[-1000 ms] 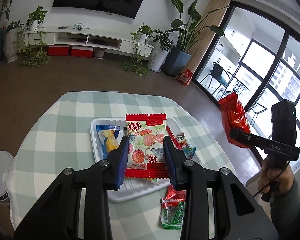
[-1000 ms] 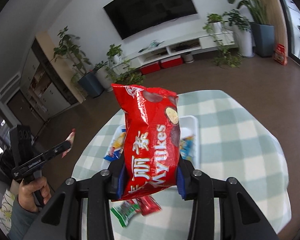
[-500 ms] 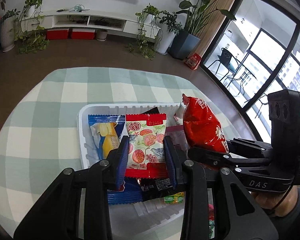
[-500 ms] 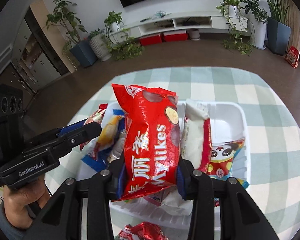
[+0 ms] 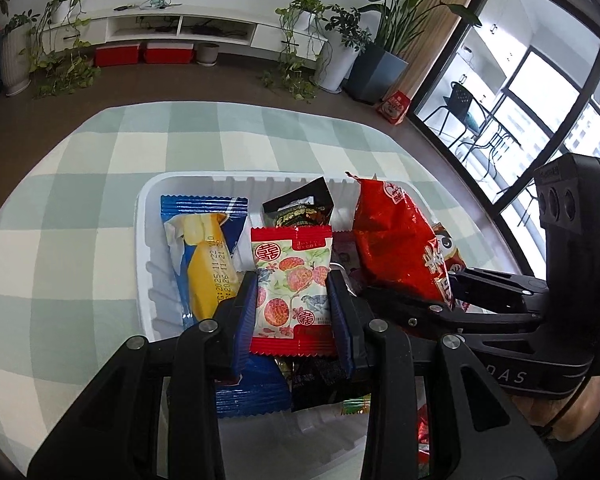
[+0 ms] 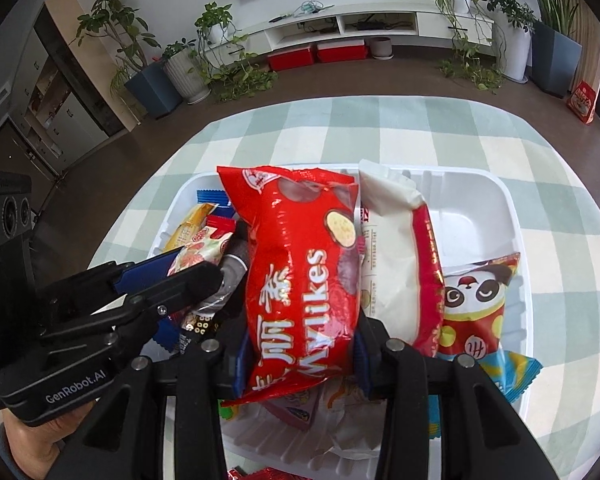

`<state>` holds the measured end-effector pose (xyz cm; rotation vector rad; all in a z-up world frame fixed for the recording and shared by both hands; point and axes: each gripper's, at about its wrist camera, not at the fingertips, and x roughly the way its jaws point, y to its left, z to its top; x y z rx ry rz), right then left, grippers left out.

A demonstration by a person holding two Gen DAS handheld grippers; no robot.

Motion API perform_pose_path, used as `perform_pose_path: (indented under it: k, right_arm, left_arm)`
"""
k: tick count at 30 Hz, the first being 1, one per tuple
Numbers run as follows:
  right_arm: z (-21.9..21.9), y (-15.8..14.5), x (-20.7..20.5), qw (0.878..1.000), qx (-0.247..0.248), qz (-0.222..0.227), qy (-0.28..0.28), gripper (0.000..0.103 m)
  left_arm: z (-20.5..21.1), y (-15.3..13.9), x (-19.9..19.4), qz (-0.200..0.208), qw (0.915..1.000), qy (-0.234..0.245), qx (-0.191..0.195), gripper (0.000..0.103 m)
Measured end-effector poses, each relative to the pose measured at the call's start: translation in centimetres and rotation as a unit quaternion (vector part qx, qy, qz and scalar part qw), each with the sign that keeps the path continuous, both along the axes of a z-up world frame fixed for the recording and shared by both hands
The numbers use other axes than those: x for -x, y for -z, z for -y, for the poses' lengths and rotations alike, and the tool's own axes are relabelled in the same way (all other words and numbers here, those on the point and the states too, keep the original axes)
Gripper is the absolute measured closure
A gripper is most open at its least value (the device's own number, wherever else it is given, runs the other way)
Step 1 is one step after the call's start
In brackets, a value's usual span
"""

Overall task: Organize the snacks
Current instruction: 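Lower both packets into the tray and open both tools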

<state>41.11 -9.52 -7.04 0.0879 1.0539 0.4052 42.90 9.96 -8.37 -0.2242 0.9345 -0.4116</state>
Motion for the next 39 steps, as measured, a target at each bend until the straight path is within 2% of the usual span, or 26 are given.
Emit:
perform_pose_path:
  k: [12,17,19,25,30,32,39]
  right_arm:
    - [-0.2,0.6,-0.2,1.0,0.01,-0.001,-0.003,0.06]
    - [-0.2,-0.6,0.0,1.0,0.016,0.016,0.005,0.056]
    - [-0.3,-1.0,0.2,1.0,0.019,0.022,0.003,0.051]
    - [0.3,-1.9,0.3,0.999,0.011,0.03,0.012,0.047]
    - [0.4,-2.9,0.5,0.999,0.004,0.048,0.017,0.048]
    - [0.1,-2.7,0.4,0.999,0.01,0.045,0.013,0.053]
    - [0.0,-1.2,0.0,0.999,0.023,0.027,0.009,0.055]
  left_arm:
    - [-0.1,0.2,0.6,0.01,0.9999,-0.006,0.003,0.07]
    - [-0.5,-0.4,1.2,0.02,0.9995,-0.005,0.022,0.069]
    - [-0.5,-0.8,1.4,0.025,0.9994,-0.007,0.025,0.069]
    - [-0.4,-1.7,1.9,0.037,0.9989,-0.005,0.027,0.069]
    - [-0.1,-1.9,2.4,0.041,0.9987,-0.002,0.028,0.069]
    - [-0.1,-2.0,2.7,0.044,0.9986,-0.002,0.03,0.069]
    - [-0.1,-2.7,3.7,0.054,0.998,0.001,0.031,0.069]
